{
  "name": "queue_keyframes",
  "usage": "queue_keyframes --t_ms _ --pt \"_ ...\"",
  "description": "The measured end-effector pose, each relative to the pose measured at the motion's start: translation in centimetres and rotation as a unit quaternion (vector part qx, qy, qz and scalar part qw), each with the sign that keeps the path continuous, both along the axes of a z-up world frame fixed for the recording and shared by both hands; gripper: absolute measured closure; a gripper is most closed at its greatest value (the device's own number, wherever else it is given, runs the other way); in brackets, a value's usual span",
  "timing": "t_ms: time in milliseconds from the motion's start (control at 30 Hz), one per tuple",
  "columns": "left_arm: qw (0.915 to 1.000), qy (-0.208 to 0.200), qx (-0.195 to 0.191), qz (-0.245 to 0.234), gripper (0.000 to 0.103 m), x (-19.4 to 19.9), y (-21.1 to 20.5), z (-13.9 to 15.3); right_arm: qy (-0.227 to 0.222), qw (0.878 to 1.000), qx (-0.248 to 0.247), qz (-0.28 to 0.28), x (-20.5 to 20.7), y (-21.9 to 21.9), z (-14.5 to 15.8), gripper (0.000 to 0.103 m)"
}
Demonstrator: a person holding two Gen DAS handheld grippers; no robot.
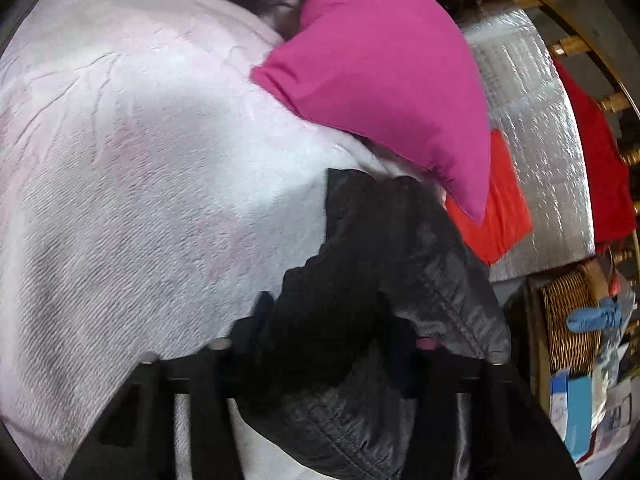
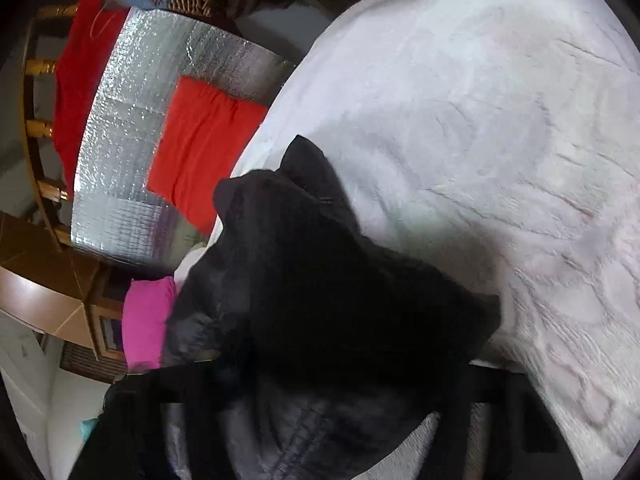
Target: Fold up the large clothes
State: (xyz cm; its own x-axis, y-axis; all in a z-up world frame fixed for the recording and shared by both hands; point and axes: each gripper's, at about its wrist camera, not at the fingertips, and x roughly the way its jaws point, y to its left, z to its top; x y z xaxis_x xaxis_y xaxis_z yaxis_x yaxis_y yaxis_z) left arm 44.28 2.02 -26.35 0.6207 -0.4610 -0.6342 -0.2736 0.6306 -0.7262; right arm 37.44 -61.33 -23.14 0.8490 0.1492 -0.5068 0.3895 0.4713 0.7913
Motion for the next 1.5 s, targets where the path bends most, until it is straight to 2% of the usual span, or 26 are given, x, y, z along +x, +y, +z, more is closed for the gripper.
queue_keyframes --t_ms 33,133,233,400,533,600,667,700,733,800,867,933,967,1000,1067,1133,1167,1267,1367,1433,1500 --pt "0.9999 -0.007 0.006 -0.006 0.076 0.1 -0.2 0.3 -0.003 1.0 -0.007 0.002 -0.1 0.1 0.3 0.059" --pt "0.9989 -0.026 0.037 -0.013 0.086 -0.6 -0.5 2.1 -0.01 0.999 -0.047 0.01 -0.7 0.8 2.0 0.068" --pt "0.998 -0.034 0.051 -0.015 0.088 -2.2 -0.5 3.0 -0.01 0.998 -0.054 0.023 -2.4 1.1 3.0 0.071" --pt "0.998 -0.02 0.048 -0.036 0.088 -7.6 0.9 3.2 0.016 0.997 -0.058 0.043 -7.5 0.7 3.3 0.072" --pt "0.9956 -0.029 0.072 -0.053 0.088 -12.7 1.7 3.6 0.021 0.995 -0.073 0.058 -13.8 1.0 2.5 0.072" --pt "0.995 -0.032 0.077 -0.055 0.087 -16.1 2.3 3.4 0.027 0.996 -0.058 0.061 -17.7 1.1 1.0 0.072" --pt "0.9952 -0.019 0.077 -0.056 0.083 -18.8 2.9 2.6 0.033 0.997 -0.039 0.063 -20.1 1.1 -0.1 0.068" --pt "0.9951 -0.005 0.081 -0.057 0.073 -19.9 3.3 2.2 0.043 0.996 -0.031 0.066 -21.5 1.0 -0.4 0.061" --pt "0.9949 0.007 0.082 -0.057 0.064 -20.5 3.8 2.1 0.06 0.995 -0.027 0.07 -22.6 0.9 -0.5 0.048" --pt "0.994 0.033 0.087 -0.058 0.055 -21.9 5.2 2.3 0.088 0.991 -0.04 0.089 -24.4 0.9 0.3 0.028" --pt "0.994 0.017 0.092 -0.056 0.051 -23.7 6.6 4.0 0.1 0.985 -0.075 0.115 -25.7 0.9 1.9 0.028" --pt "0.9898 -0.008 0.137 -0.038 0.041 -24.7 7.3 6.3 0.107 0.975 -0.14 0.131 -27.2 0.8 5.0 0.028" --pt "0.9845 -0.031 0.17 -0.032 0.038 -24.9 7.1 8.1 0.099 0.974 -0.154 0.132 -27.6 0.7 5.9 0.028" --pt "0.9811 -0.045 0.185 -0.036 0.034 -24.6 6.7 9.2 0.083 0.973 -0.17 0.131 -27.7 0.6 7.6 0.027" --pt "0.9765 -0.077 0.193 -0.059 0.029 -23.4 5.0 11.3 0.048 0.971 -0.191 0.138 -26.4 1.2 10.3 0.02" --pt "0.9723 -0.087 0.196 -0.093 0.021 -20.9 1.7 12.6 0.039 0.964 -0.213 0.156 -23.6 2.9 11.5 0.018" --pt "0.9686 -0.085 0.204 -0.115 0.021 -19.7 0.2 12.7 0.041 0.957 -0.228 0.174 -21.3 4.3 11.7 0.018" --pt "0.9534 -0.073 0.232 -0.178 0.021 -15.7 -5.4 12.1 0.054 0.939 -0.254 0.224 -15.2 8.0 10.9 0.017" --pt "0.9399 -0.053 0.252 -0.224 0.021 -12.5 -9.4 10.3 0.088 0.921 -0.288 0.247 -8.7 10.8 8.9 0.017" --pt "0.9307 -0.033 0.279 -0.234 0.021 -10.7 -11.1 8.8 0.101 0.914 -0.3 0.254 -5.8 11.4 7.4 0.017" --pt "0.9269 -0.023 0.29 -0.237 0.021 -9.0 -12.0 7.2 0.125 0.904 -0.318 0.257 -3.7 12.0 5.9 0.017"
